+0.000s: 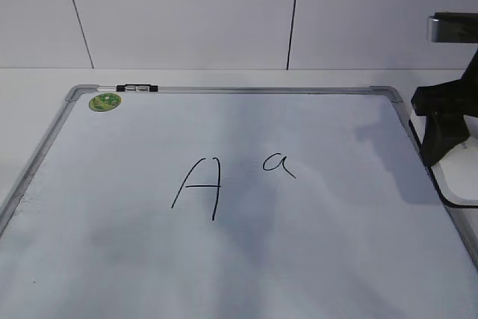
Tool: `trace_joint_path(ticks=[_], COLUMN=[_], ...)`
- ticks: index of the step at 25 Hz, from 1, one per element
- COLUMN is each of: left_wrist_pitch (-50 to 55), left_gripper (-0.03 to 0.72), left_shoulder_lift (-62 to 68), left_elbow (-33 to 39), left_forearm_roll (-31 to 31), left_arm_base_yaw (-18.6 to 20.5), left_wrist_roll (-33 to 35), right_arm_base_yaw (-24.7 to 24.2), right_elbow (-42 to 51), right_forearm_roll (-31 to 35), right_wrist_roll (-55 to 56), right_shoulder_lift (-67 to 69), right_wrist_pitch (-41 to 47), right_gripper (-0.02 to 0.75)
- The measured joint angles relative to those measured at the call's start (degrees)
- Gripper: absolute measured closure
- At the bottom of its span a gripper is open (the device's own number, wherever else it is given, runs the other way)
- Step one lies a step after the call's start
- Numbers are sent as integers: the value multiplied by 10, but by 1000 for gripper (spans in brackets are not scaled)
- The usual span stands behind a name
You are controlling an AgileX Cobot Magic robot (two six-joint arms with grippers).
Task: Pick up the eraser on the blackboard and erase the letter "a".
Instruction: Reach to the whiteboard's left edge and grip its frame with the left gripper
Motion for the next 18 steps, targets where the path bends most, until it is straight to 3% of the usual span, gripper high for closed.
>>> trace_joint_path(ticks=[7, 18], left_wrist_pitch=[-26, -31], left_gripper=[449, 449], left_shoulder_lift=[188, 509], left_elbow=[-97, -318], left_forearm_roll=[0, -1], left_arm_base_yaw=[0, 0], left_wrist_roll=[0, -6], right_arm_base_yaw=[0, 0], right_elbow=[0, 0], right_forearm_roll=[10, 13], right_wrist_roll=[-2, -3], right_shoulder_lift=[0, 0], right_wrist_pitch=[0, 0], right_gripper=[194, 194])
